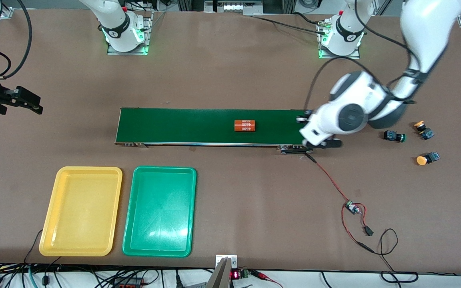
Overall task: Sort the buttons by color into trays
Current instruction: 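Grasp a green-capped button with the left gripper, then place the green button on the belt and open the left gripper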
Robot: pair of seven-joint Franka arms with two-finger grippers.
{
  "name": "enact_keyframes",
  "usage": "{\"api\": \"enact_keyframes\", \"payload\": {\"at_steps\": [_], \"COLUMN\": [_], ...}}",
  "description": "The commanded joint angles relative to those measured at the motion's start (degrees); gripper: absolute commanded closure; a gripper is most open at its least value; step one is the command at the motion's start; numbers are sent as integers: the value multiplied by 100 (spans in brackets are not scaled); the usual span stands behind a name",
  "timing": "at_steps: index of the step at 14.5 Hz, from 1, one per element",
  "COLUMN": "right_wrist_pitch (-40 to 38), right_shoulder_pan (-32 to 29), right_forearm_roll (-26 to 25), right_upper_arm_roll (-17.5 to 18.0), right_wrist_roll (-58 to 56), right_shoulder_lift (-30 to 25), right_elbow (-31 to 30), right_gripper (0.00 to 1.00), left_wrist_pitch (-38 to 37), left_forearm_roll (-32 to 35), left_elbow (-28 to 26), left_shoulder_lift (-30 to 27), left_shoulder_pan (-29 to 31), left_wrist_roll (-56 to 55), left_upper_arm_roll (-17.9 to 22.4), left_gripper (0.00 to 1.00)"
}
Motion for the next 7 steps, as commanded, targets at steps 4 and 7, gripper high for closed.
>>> {"api": "enact_keyframes", "payload": {"at_steps": [4,7], "right_wrist_pitch": [-83,-84], "right_shoulder_pan": [-70,-79], "right_forearm_roll": [-29,-21], "right_upper_arm_roll": [5,-4], "right_wrist_roll": [3,3], "right_shoulder_lift": [-92,-75], "right_elbow": [13,5], "right_gripper": [0,0], "left_wrist_pitch": [963,981], "left_forearm_roll": [-64,-56], "left_elbow": [-445,-445], "left_shoulder_lift": [93,207], "left_shoulder_pan": [-170,-197], "left_wrist_roll": [-613,-622], "left_upper_arm_roll": [21,29], "left_gripper": [72,60]}}
